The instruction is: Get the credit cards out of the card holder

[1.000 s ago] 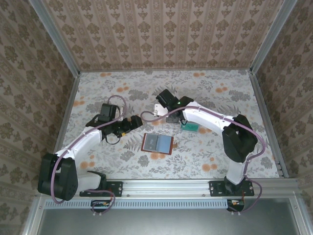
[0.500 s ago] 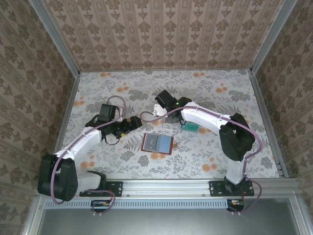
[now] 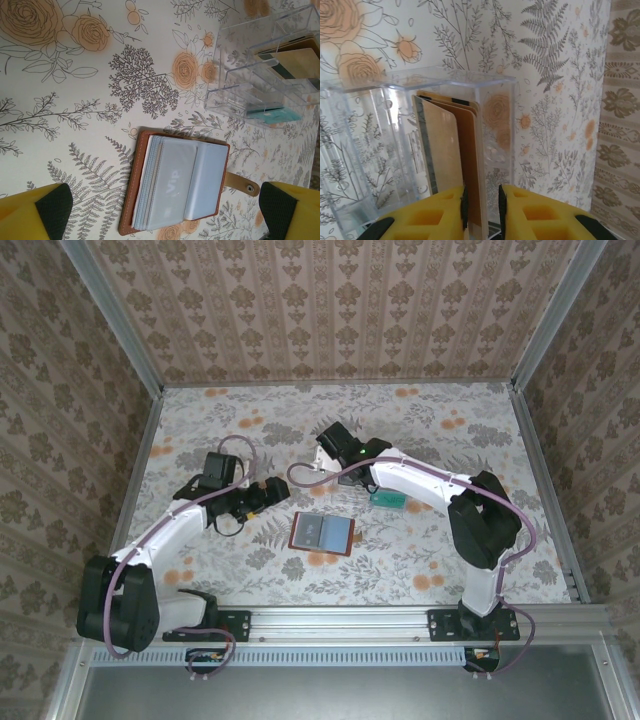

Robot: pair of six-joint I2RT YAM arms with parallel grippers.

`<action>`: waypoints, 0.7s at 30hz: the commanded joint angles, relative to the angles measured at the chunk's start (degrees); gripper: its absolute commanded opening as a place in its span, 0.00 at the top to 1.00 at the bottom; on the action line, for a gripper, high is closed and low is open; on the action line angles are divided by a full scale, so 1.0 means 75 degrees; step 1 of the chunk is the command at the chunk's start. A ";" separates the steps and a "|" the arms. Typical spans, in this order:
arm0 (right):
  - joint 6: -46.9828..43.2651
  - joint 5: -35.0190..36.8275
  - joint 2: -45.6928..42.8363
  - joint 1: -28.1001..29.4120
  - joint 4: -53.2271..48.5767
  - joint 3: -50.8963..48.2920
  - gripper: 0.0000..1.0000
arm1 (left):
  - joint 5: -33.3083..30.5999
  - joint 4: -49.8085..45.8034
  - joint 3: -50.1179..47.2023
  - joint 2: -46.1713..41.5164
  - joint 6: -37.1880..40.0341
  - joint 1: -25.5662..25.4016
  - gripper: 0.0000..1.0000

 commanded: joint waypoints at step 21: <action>0.1082 -0.0462 -0.0480 -0.0166 -0.0287 -0.0045 0.69 | 0.0115 -0.0035 -0.0175 -0.0262 0.0052 0.0037 0.00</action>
